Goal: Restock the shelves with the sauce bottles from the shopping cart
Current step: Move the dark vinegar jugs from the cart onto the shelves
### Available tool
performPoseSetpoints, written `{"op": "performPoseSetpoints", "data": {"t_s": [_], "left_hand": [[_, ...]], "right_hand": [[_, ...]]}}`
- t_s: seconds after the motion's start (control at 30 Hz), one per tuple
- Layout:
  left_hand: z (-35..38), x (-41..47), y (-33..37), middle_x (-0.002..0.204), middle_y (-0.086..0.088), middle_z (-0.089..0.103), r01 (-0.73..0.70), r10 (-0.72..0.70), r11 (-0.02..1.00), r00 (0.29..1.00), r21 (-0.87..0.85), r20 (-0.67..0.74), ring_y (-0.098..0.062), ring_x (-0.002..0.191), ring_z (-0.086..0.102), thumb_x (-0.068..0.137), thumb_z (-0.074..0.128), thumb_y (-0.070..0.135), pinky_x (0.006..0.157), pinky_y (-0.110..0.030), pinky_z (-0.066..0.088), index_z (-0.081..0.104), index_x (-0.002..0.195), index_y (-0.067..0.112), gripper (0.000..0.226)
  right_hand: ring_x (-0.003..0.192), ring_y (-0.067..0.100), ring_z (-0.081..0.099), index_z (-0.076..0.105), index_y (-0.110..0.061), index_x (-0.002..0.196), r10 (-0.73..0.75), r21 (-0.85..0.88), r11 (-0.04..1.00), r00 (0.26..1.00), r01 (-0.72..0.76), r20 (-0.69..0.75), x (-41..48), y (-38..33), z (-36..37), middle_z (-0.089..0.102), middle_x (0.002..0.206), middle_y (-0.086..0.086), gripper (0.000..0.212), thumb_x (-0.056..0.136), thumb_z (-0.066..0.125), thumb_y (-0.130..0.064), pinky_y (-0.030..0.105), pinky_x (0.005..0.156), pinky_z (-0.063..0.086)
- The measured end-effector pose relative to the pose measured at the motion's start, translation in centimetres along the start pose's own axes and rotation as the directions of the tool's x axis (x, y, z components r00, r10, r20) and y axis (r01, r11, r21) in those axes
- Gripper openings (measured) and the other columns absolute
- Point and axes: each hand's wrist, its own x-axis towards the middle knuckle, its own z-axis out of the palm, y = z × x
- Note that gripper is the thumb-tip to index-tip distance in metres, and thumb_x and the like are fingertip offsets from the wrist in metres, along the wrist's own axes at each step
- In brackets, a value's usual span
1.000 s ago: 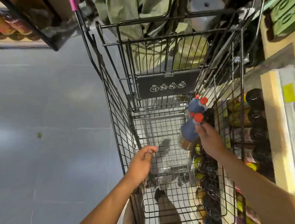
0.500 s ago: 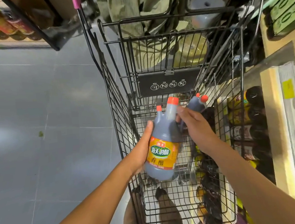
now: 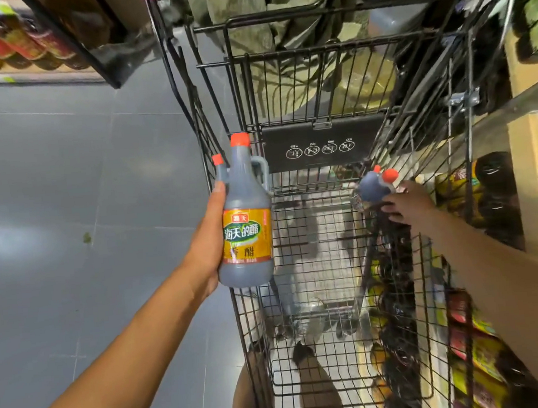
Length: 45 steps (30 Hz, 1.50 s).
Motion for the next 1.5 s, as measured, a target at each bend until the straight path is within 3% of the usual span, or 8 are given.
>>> {"op": "performPoseSetpoints", "data": {"t_s": [0.17, 0.43, 0.7, 0.83, 0.97, 1.1, 1.33, 1.5], "left_hand": [[-0.4, 0.1, -0.1, 0.116, -0.027, 0.069, -0.004, 0.004, 0.999, 1.0, -0.046, -0.002, -0.036, 0.096, 0.069, 0.09, 0.042, 0.078, 0.097, -0.057, 0.054, 0.063, 0.129, 0.011, 0.08], [-0.8, -0.1, -0.4, 0.101, -0.018, 0.071, -0.005, 0.01, 0.992, 0.999, -0.127, 0.038, -0.028, 0.086, 0.07, 0.092, 0.037, 0.075, 0.087, -0.045, 0.057, 0.069, 0.116, 0.015, 0.073], [-0.5, -0.3, -0.4, 0.1, -0.015, 0.073, -0.019, 0.02, 0.991, 1.0, -0.129, 0.008, -0.026, 0.087, 0.072, 0.094, 0.035, 0.074, 0.084, -0.043, 0.058, 0.07, 0.113, 0.018, 0.068], [-0.5, -0.4, -0.5, 0.1, -0.014, 0.073, -0.027, 0.028, 0.991, 1.0, -0.128, 0.005, -0.025, 0.087, 0.072, 0.095, 0.033, 0.073, 0.085, -0.044, 0.058, 0.07, 0.113, 0.019, 0.068], [-0.3, -0.6, -0.5, 0.098, -0.013, 0.073, -0.033, 0.034, 0.992, 0.999, -0.123, 0.008, -0.024, 0.086, 0.072, 0.096, 0.032, 0.072, 0.083, -0.042, 0.059, 0.069, 0.113, 0.019, 0.067], [-0.3, -0.6, -0.6, 0.096, -0.012, 0.073, -0.036, 0.038, 0.99, 0.999, -0.133, 0.006, -0.023, 0.084, 0.071, 0.095, 0.032, 0.073, 0.082, -0.041, 0.058, 0.07, 0.109, 0.02, 0.067], [-0.3, -0.4, -0.9, 0.095, -0.011, 0.072, -0.067, 0.068, 0.987, 0.998, -0.146, 0.004, -0.022, 0.083, 0.07, 0.097, 0.03, 0.071, 0.083, -0.04, 0.059, 0.068, 0.112, 0.018, 0.066], [-0.4, -0.3, -1.0, 0.098, -0.011, 0.072, -0.081, 0.085, 0.983, 0.996, -0.162, 0.016, -0.023, 0.085, 0.07, 0.098, 0.031, 0.07, 0.087, -0.043, 0.057, 0.069, 0.113, 0.018, 0.066]], "right_hand": [[0.082, 0.019, 0.061, 0.057, -0.017, 0.105, 0.069, -0.045, 0.997, 0.992, -0.065, 0.108, 1.4, 0.6, 0.9, 0.063, 0.093, 0.004, 0.008, 0.101, 0.052, -0.012, 0.033, 0.077, 0.052], [0.073, 0.021, 0.059, 0.065, -0.024, 0.1, -0.142, -0.149, 0.979, 0.99, 0.139, -0.009, 1.0, 4.0, 3.4, 0.062, 0.083, 0.005, 0.027, 0.096, 0.059, -0.05, 0.044, 0.077, 0.055], [0.061, 0.028, 0.058, 0.065, -0.007, 0.084, -0.334, -0.36, 0.857, 0.93, 0.368, 0.155, -7.9, 11.0, 4.9, 0.062, 0.069, 0.01, 0.039, 0.104, 0.049, -0.037, 0.03, 0.056, 0.041], [0.063, 0.022, 0.057, 0.065, -0.013, 0.075, -0.318, -0.411, 0.831, 0.927, 0.374, 0.199, -10.1, 15.1, 5.7, 0.06, 0.068, 0.002, 0.033, 0.101, 0.056, -0.031, 0.022, 0.054, 0.038], [0.066, 0.028, 0.065, 0.069, -0.011, 0.078, -0.267, -0.425, 0.844, 0.944, 0.326, 0.193, -10.8, 18.0, 6.0, 0.069, 0.072, 0.01, 0.033, 0.098, 0.06, -0.036, 0.039, 0.06, 0.051], [0.065, 0.016, 0.063, 0.06, -0.024, 0.086, -0.299, -0.49, 0.802, 0.94, 0.341, 0.165, -11.6, 18.4, 6.0, 0.067, 0.073, -0.007, 0.015, 0.095, 0.064, -0.035, 0.028, 0.057, 0.044], [0.104, 0.012, 0.065, 0.046, -0.039, 0.128, -0.147, -0.429, 0.883, 0.98, 0.19, 0.131, -8.5, 23.0, 7.4, 0.061, 0.119, -0.013, 0.089, 0.053, 0.082, -0.071, 0.046, 0.085, 0.058], [0.107, 0.008, 0.061, 0.052, -0.031, 0.127, -0.247, -0.229, 0.943, 0.969, 0.24, -0.003, -8.4, 23.7, 10.7, 0.06, 0.117, -0.011, 0.084, 0.055, 0.096, -0.032, 0.024, 0.09, 0.054]]}}
